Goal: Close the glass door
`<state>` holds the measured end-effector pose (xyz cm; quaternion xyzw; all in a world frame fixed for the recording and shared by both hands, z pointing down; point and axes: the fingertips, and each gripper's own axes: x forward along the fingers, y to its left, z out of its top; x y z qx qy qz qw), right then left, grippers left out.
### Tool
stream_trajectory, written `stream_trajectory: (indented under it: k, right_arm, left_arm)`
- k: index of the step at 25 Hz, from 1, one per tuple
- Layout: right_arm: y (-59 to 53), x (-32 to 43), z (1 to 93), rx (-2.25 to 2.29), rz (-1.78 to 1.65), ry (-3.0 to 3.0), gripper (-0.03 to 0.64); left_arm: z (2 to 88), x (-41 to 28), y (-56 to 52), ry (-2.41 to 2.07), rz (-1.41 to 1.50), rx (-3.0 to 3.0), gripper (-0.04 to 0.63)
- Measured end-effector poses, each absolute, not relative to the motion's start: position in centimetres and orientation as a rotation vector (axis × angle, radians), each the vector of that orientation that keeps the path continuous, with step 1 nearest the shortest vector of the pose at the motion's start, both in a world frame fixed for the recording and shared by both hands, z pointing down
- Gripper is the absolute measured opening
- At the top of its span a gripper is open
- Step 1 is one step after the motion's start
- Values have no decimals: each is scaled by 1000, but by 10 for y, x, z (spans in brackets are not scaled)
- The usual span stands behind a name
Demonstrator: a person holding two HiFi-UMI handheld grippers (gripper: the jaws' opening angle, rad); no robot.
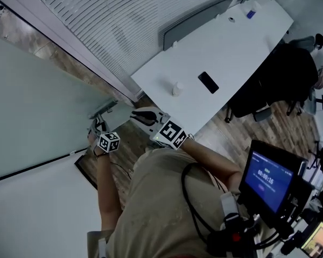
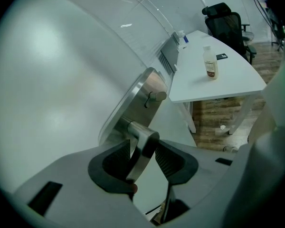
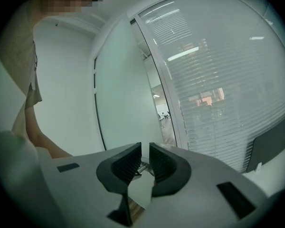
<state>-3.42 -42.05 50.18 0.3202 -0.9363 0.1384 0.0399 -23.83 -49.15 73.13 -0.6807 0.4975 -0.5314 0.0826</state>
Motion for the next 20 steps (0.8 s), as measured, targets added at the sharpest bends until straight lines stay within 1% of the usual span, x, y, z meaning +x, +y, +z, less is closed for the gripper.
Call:
stream_trajectory:
  k: [3, 8, 20]
  right_arm:
    - [-413, -40, 499, 961, 421, -2875, 44]
    - [-431, -25, 496, 942, 424, -2885, 44]
    - [-434, -24, 507, 946, 426, -2882, 44]
  left_arm:
    - [727, -248, -478, 1507, -1591, -2012, 175]
    - [719, -243, -491, 1526, -1604, -1981, 175]
    - [728, -256, -498, 1569, -1622, -1954, 175]
